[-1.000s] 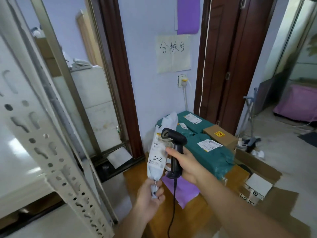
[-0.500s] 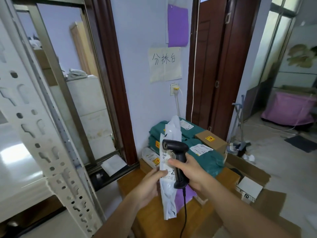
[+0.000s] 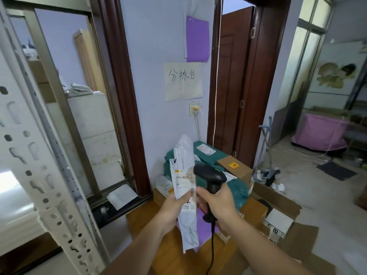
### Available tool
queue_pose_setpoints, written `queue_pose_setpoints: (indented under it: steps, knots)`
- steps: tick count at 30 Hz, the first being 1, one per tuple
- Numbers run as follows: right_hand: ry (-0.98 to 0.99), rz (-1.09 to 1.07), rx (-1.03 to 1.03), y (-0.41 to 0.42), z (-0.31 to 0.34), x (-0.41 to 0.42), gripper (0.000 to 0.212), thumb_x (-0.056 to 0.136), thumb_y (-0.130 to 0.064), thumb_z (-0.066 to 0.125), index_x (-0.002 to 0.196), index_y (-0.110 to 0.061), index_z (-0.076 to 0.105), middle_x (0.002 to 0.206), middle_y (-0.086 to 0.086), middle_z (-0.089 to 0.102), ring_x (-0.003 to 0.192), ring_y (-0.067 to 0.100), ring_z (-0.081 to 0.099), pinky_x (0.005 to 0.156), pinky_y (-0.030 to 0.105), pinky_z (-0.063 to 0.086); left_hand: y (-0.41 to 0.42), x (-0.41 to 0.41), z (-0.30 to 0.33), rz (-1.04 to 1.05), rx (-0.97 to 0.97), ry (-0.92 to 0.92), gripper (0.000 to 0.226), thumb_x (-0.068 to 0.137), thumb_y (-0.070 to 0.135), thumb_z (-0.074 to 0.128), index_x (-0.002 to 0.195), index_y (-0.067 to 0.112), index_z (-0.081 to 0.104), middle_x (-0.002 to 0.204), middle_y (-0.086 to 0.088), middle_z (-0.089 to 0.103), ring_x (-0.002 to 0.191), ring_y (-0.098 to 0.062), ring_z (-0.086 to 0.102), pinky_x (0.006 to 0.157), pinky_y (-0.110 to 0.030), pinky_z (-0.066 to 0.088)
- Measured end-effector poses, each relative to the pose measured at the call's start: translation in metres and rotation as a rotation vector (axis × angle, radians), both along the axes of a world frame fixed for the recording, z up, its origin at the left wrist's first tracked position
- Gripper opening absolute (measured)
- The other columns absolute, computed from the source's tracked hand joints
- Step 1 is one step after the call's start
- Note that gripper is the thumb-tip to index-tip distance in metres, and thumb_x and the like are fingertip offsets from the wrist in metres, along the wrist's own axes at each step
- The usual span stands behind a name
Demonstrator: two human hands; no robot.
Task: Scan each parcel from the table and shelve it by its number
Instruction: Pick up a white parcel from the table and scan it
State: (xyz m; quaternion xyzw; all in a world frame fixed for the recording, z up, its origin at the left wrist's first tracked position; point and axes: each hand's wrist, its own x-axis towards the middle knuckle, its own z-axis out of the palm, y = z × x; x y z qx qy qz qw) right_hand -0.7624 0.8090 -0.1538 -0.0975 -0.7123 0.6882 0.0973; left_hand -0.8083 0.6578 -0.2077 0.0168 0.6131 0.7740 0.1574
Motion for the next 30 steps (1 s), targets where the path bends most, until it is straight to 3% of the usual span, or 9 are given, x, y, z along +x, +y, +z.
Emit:
queue_pose_setpoints:
  steps: [4, 8, 13, 15, 18, 20, 22, 26, 30]
  knots:
    - [-0.077, -0.007, 0.169, 0.001, 0.006, 0.009, 0.019, 0.086, -0.027, 0.074, 0.096, -0.018, 0.061, 0.073, 0.002, 0.068, 0.059, 0.014, 0.062, 0.057, 0.025, 0.050, 0.001, -0.009, 0.000, 0.054, 0.053, -0.040, 0.039, 0.101, 0.018, 0.067, 0.139, 0.013, 0.063, 0.124, -0.011, 0.076, 0.114, -0.032, 0.073, 0.097, -0.048, 0.059]
    - [-0.156, 0.180, 0.157, -0.005, 0.002, 0.017, 0.005, 0.087, -0.012, 0.063, 0.091, -0.011, 0.061, 0.067, 0.005, 0.059, 0.061, 0.018, 0.057, 0.064, 0.037, 0.047, 0.004, -0.013, -0.004, 0.063, 0.105, -0.051, 0.034, 0.098, 0.015, 0.070, 0.132, 0.009, 0.068, 0.121, -0.019, 0.076, 0.113, -0.040, 0.072, 0.102, -0.055, 0.056]
    - [-0.144, 0.221, 0.268, -0.016, -0.001, 0.025, 0.012, 0.090, -0.014, 0.059, 0.094, -0.025, 0.057, 0.072, 0.000, 0.060, 0.067, 0.014, 0.060, 0.066, 0.032, 0.051, 0.009, -0.015, -0.012, 0.091, 0.069, -0.052, 0.034, 0.095, 0.018, 0.074, 0.128, 0.012, 0.070, 0.116, -0.016, 0.078, 0.113, -0.036, 0.073, 0.105, -0.056, 0.055]
    - [-0.138, 0.211, 0.299, -0.019, -0.003, 0.026, 0.014, 0.084, -0.022, 0.060, 0.097, -0.027, 0.057, 0.077, 0.000, 0.063, 0.074, 0.016, 0.065, 0.074, 0.038, 0.056, 0.010, -0.014, -0.012, 0.105, 0.067, -0.066, 0.028, 0.097, 0.013, 0.072, 0.124, 0.008, 0.071, 0.113, -0.018, 0.078, 0.111, -0.036, 0.073, 0.100, -0.051, 0.058]
    - [-0.141, 0.218, 0.326, -0.021, -0.002, 0.028, 0.020, 0.082, -0.026, 0.060, 0.103, -0.029, 0.058, 0.086, 0.002, 0.068, 0.084, 0.019, 0.068, 0.082, 0.044, 0.059, 0.010, -0.013, -0.014, 0.112, 0.050, -0.082, 0.022, 0.099, 0.011, 0.069, 0.119, 0.004, 0.071, 0.106, -0.019, 0.079, 0.098, -0.032, 0.076, 0.081, -0.041, 0.062]
    - [-0.135, 0.224, 0.344, -0.023, -0.001, 0.030, 0.021, 0.080, -0.028, 0.060, 0.101, -0.030, 0.058, 0.087, 0.004, 0.068, 0.086, 0.019, 0.068, 0.084, 0.046, 0.059, 0.009, -0.014, -0.015, 0.130, 0.035, -0.111, 0.024, 0.099, 0.013, 0.070, 0.121, 0.003, 0.070, 0.107, -0.021, 0.078, 0.098, -0.033, 0.076, 0.081, -0.041, 0.062]
    - [-0.130, 0.230, 0.347, -0.026, 0.000, 0.031, 0.020, 0.080, -0.027, 0.060, 0.100, -0.030, 0.058, 0.087, 0.005, 0.067, 0.087, 0.019, 0.067, 0.084, 0.043, 0.058, 0.008, -0.016, -0.017, 0.146, 0.030, -0.139, 0.025, 0.099, 0.013, 0.070, 0.122, 0.002, 0.069, 0.107, -0.022, 0.077, 0.099, -0.035, 0.074, 0.086, -0.045, 0.060]
    - [-0.116, 0.242, 0.337, -0.031, 0.003, 0.034, 0.015, 0.089, -0.014, 0.058, 0.098, -0.026, 0.056, 0.080, 0.002, 0.060, 0.081, 0.016, 0.062, 0.075, 0.031, 0.053, 0.004, -0.019, -0.021, 0.155, 0.034, -0.159, 0.025, 0.096, 0.012, 0.073, 0.118, 0.000, 0.070, 0.098, -0.019, 0.077, 0.090, -0.032, 0.073, 0.082, -0.044, 0.058]
    - [-0.110, 0.238, 0.335, -0.034, 0.006, 0.038, 0.015, 0.090, -0.011, 0.057, 0.090, -0.026, 0.053, 0.076, -0.001, 0.054, 0.072, 0.011, 0.053, 0.064, 0.022, 0.043, -0.001, -0.022, -0.025, 0.142, 0.034, -0.160, 0.031, 0.094, 0.013, 0.076, 0.120, -0.001, 0.070, 0.108, -0.023, 0.077, 0.100, -0.038, 0.074, 0.095, -0.053, 0.057]
